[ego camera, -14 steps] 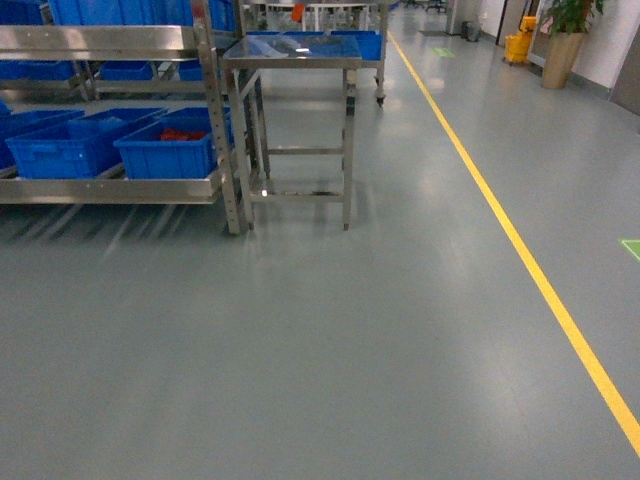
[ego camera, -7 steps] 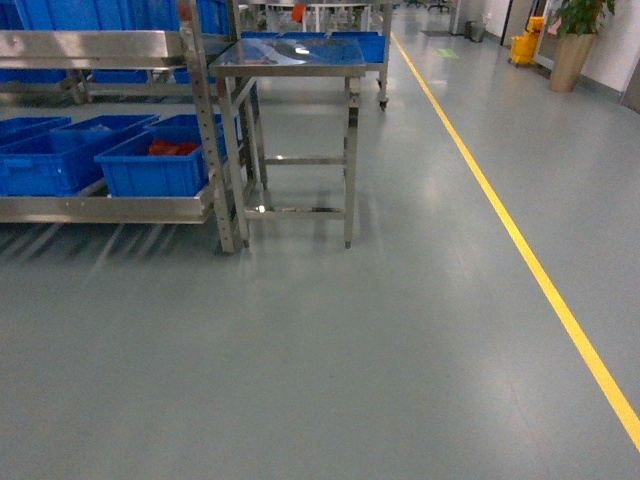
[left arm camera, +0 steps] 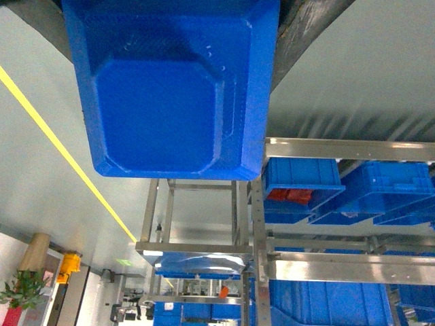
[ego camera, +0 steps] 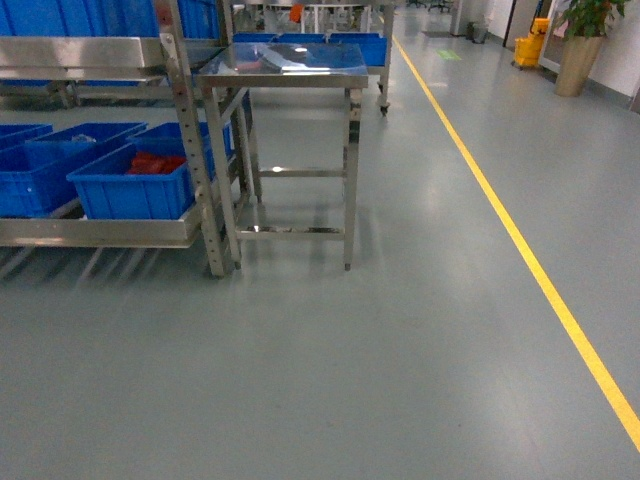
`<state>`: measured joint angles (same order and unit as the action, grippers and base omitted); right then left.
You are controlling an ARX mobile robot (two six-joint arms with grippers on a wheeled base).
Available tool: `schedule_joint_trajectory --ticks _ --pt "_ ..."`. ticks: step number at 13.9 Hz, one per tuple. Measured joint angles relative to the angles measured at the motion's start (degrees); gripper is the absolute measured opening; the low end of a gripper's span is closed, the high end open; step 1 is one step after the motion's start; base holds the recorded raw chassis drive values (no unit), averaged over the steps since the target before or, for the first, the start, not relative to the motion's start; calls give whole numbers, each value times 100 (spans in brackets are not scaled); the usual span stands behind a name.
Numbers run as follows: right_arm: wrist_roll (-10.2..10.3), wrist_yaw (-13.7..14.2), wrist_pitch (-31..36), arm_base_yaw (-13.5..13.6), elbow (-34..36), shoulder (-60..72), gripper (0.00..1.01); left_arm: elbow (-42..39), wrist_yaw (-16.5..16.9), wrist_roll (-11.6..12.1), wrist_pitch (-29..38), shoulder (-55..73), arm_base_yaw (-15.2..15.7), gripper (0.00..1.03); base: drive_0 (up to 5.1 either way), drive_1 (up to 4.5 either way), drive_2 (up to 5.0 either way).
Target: Sort blue parts and orange caps into right shelf containers
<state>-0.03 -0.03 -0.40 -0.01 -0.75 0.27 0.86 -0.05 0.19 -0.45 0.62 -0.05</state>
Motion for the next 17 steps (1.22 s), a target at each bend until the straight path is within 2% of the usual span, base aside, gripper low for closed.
schedule_joint_trajectory --ticks 17 --pt "0 2 4 0 0 0 45 0 4 0 9 -2 0 43 7 438 -425"
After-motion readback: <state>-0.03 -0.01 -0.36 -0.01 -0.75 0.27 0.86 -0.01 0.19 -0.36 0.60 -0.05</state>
